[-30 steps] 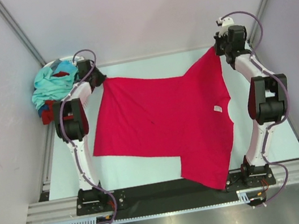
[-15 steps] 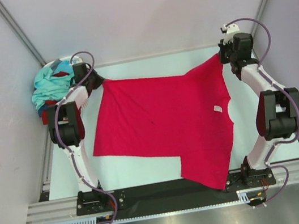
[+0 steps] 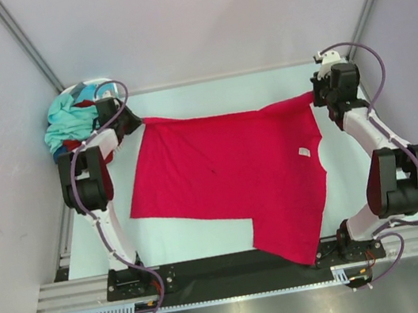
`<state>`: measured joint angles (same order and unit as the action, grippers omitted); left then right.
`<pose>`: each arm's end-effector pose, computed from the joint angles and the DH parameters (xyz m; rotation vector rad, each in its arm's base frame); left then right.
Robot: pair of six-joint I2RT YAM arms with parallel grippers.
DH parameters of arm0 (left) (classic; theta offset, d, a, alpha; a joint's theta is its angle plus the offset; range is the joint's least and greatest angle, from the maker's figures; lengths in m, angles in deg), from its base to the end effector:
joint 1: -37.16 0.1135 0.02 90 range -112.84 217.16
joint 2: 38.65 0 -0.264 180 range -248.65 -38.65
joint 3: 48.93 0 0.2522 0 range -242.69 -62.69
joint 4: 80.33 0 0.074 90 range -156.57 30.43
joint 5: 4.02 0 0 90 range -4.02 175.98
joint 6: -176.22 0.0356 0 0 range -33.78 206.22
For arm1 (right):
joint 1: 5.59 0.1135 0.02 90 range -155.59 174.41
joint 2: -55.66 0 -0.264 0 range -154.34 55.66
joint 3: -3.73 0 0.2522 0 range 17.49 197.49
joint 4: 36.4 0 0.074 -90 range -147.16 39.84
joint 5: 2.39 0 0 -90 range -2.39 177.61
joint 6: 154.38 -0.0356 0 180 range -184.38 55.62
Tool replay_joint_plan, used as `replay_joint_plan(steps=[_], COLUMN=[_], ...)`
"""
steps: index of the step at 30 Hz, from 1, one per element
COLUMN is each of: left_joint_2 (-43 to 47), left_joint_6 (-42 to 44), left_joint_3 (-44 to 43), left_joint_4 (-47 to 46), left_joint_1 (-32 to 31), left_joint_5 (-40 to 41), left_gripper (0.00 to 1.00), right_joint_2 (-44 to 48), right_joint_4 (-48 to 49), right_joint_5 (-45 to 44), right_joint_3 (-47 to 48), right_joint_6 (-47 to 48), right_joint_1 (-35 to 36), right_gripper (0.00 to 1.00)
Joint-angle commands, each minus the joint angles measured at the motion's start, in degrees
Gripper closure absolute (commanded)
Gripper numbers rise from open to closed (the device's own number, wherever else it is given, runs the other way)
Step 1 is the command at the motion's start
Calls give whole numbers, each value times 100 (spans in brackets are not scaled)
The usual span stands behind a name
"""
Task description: Fold and stack the t-shirts
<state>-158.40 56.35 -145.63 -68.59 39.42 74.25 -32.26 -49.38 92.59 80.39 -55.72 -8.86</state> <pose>0.4724 0.0114 0.1818 -0.4960 2.1501 -0.4947 0.3572 -0.0173 0.2831 -0.1496 1.9869 -0.0477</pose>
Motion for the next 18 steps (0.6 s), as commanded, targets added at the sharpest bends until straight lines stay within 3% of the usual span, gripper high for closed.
replay_joint_plan(steps=[1,18], left_joint_2=[540,1269], left_joint_6=[236,359], left_joint_3=[259,1306], left_joint_4=[-255,-308], left_joint_1=[152,152], left_joint_5=[-181,-234], left_gripper=[100,100], right_joint_2=[477,1470], right_joint_4=[-41,-586], right_joint_5=[-146,-93], right_joint_3=[-145,-972], right_joint_6=[-23,-410], right_joint_1=[-42,-25], right_gripper=[100,100])
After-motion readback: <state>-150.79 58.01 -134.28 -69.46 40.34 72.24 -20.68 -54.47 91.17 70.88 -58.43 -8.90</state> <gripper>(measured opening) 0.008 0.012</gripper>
